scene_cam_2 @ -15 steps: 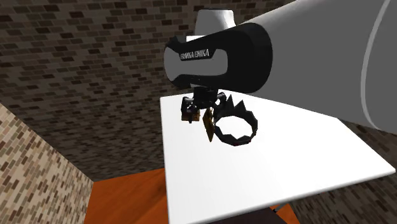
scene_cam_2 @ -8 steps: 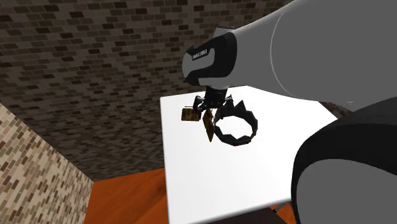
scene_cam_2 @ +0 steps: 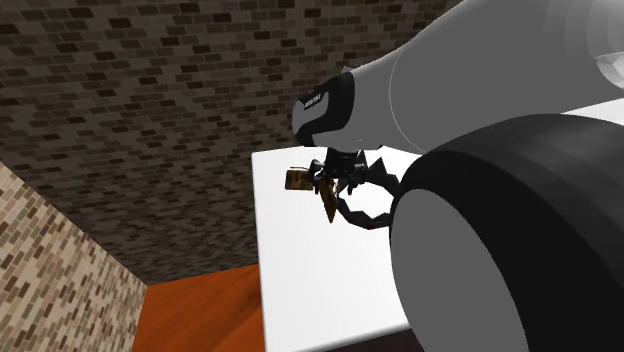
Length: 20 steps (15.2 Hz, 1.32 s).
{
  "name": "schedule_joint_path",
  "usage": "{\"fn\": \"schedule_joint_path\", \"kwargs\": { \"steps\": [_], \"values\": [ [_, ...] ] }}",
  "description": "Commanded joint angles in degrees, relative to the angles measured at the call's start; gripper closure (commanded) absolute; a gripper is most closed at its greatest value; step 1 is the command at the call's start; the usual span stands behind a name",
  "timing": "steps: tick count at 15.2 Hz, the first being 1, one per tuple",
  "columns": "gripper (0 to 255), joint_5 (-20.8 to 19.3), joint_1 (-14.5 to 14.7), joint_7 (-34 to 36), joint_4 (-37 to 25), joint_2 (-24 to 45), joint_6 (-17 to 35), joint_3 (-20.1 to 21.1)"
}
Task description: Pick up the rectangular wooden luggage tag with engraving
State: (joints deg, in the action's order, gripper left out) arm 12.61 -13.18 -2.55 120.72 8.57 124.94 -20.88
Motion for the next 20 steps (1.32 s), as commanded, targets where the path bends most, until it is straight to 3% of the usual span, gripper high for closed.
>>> {"fn": "schedule_joint_path", "kwargs": {
  "steps": [1, 2, 3, 12, 20],
  "values": [
    [0, 0.53, -0.08, -0.47, 0.42, 0.81, 1.15, 0.09],
    [0, 0.52, -0.08, -0.46, 0.43, 0.81, 1.15, 0.10],
    [255, 0.51, -0.09, -0.49, 0.45, 0.79, 1.15, 0.08],
    [255, 0.52, -0.07, -0.47, 0.42, 0.81, 1.15, 0.09],
    [255, -1.64, 0.20, 1.50, -2.06, -2.55, -4.27, -0.30]
  ]
}}
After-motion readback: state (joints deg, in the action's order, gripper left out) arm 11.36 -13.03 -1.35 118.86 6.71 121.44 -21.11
